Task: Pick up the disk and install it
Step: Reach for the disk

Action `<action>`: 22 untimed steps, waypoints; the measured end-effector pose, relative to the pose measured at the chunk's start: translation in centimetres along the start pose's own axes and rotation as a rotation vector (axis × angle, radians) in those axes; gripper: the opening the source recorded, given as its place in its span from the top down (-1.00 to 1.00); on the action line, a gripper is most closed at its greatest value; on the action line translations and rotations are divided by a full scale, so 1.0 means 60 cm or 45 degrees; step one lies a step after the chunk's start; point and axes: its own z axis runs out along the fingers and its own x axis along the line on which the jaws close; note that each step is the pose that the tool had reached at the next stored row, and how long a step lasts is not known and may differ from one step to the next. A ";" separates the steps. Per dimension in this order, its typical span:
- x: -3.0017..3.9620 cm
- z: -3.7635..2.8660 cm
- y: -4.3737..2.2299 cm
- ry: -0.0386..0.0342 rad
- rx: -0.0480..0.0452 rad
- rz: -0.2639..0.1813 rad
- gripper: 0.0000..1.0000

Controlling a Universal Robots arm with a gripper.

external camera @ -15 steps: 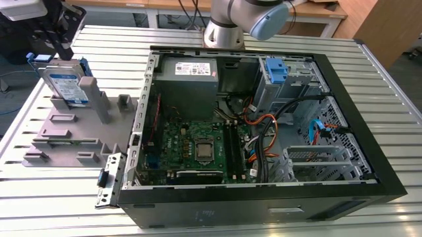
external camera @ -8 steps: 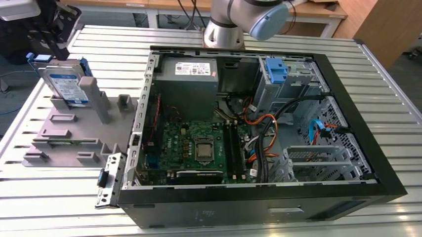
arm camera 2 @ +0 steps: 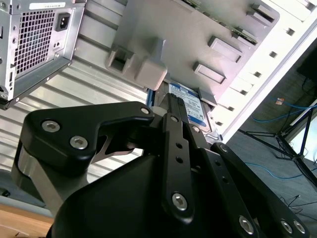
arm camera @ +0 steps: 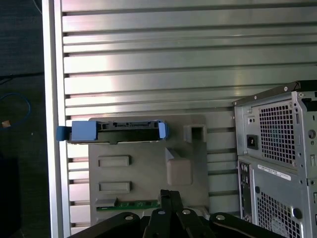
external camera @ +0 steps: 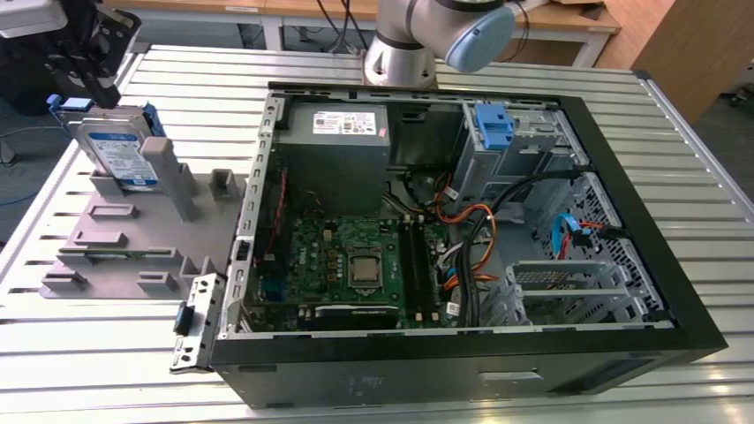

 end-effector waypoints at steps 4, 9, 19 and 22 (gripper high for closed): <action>0.000 0.000 0.000 -0.0001 0.000 0.000 0.79; 0.003 0.000 0.000 0.0000 0.000 0.000 0.79; 0.021 0.005 0.000 -0.0002 0.000 0.001 0.79; 0.026 0.009 0.002 0.0000 0.000 0.001 0.79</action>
